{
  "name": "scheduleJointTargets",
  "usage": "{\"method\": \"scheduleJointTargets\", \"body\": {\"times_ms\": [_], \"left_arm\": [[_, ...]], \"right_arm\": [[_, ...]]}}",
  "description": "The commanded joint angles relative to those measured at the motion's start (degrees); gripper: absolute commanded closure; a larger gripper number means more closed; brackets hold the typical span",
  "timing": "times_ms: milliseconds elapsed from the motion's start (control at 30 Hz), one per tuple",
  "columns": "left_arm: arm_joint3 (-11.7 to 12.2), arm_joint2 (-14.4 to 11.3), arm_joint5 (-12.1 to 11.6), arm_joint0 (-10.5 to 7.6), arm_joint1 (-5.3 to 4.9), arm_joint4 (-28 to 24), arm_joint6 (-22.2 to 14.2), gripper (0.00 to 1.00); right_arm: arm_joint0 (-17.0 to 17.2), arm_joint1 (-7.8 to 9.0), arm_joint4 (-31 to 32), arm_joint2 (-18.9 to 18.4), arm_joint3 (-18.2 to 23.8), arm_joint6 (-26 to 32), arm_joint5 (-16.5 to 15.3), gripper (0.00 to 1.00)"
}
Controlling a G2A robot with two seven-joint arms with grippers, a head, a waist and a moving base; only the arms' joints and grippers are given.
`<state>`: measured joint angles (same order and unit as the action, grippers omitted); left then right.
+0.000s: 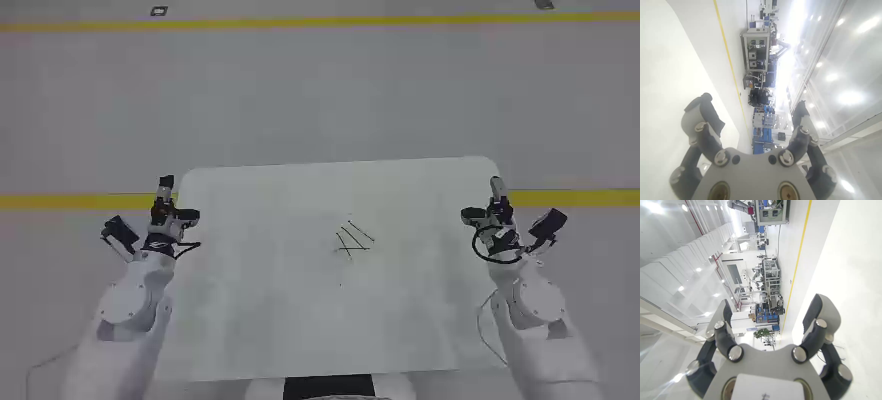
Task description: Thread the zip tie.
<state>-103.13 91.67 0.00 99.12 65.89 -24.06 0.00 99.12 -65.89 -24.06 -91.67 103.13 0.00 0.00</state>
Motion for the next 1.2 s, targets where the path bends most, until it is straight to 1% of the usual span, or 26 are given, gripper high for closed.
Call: {"method": "scheduleJointTargets", "body": {"times_ms": [0,33,67,100,167,233,300,367,400,433,733,767,800,833,900,933,1000,1067,1100,1133,1167], "left_arm": [[0.0,0.0,0.0,0.00,0.00,0.0,0.0,0.22],[0.0,0.0,0.0,0.00,0.00,0.0,0.0,0.22],[0.0,0.0,0.0,0.00,0.00,0.0,0.0,0.00],[0.0,0.0,0.0,0.00,0.00,0.0,0.0,0.00],[-1.0,-0.7,0.1,-0.52,-0.01,0.5,-1.3,0.00],[-1.7,-1.7,1.0,-1.77,-0.05,2.0,-3.3,0.00],[-2.6,-2.6,1.7,-2.40,-0.12,4.0,-5.1,0.00],[-3.3,-3.8,4.2,-2.85,-0.25,6.2,-7.7,0.00],[-3.5,-4.4,5.7,-2.88,-0.40,7.9,-9.7,0.00],[-3.7,-4.4,6.4,-2.95,-0.52,9.4,-10.2,0.00],[-3.7,-4.4,6.4,-2.95,-0.52,9.4,-10.2,0.00],[-4.3,-4.9,6.6,-3.15,-0.55,9.5,-11.6,0.00],[-5.3,-5.4,7.1,-4.36,-0.77,11.2,-15.0,0.00],[-5.3,-5.4,7.4,-4.89,-0.89,12.2,-16.2,0.00],[-5.7,-6.1,8.7,-6.15,-0.96,12.1,-18.5,0.00],[-6.0,-6.6,9.9,-7.12,-1.01,12.7,-19.7,0.00],[-6.6,-8.3,11.2,-8.41,-1.08,13.8,-22.4,0.00],[-6.6,-10.2,13.8,-9.95,-1.05,12.1,-26.3,0.00],[-6.4,-11.0,15.6,-10.63,-1.03,10.7,-28.2,0.00],[-6.4,-11.9,17.8,-11.74,-1.03,10.1,-29.8,0.00],[-6.4,-12.8,19.1,-12.34,-1.06,10.3,-30.9,0.00]], "right_arm": [[0.0,0.00,0.0,0.0,0.0,0.0,0.0,0.00],[0.0,0.00,0.0,0.0,0.0,0.0,0.0,0.22],[0.0,0.00,0.0,0.0,0.0,0.0,0.0,0.22],[0.0,0.00,0.0,0.0,0.0,0.0,0.0,0.00],[0.0,0.00,0.0,0.0,0.0,0.0,0.0,0.00],[0.0,0.00,0.0,0.0,0.0,0.0,0.0,0.00],[0.0,0.00,0.0,0.0,0.0,0.0,0.0,0.00],[0.0,0.00,0.0,0.0,0.0,0.0,0.0,0.00],[0.0,0.00,0.0,0.0,0.0,0.0,0.0,0.00],[0.0,0.00,0.0,0.0,0.0,0.0,0.0,0.00],[0.0,0.00,0.0,0.0,0.0,0.0,0.0,0.00],[0.0,0.00,0.0,0.0,0.0,0.0,0.0,0.00],[0.0,0.00,0.0,0.0,0.0,0.0,0.0,0.00],[0.0,0.00,0.0,0.0,0.0,0.0,0.0,0.00],[0.0,0.00,0.0,0.0,0.0,0.0,0.0,0.00],[0.0,0.00,0.0,0.0,0.0,0.0,0.0,0.00],[0.0,0.00,0.0,0.0,0.0,0.0,0.0,0.00],[0.0,0.00,0.0,0.0,0.0,0.0,0.0,0.00],[0.0,0.00,0.0,0.0,0.0,0.0,0.0,0.00],[0.0,0.00,0.0,0.0,0.0,0.0,0.0,0.00],[0.0,0.00,0.0,0.0,0.0,0.0,0.0,0.00]]}}
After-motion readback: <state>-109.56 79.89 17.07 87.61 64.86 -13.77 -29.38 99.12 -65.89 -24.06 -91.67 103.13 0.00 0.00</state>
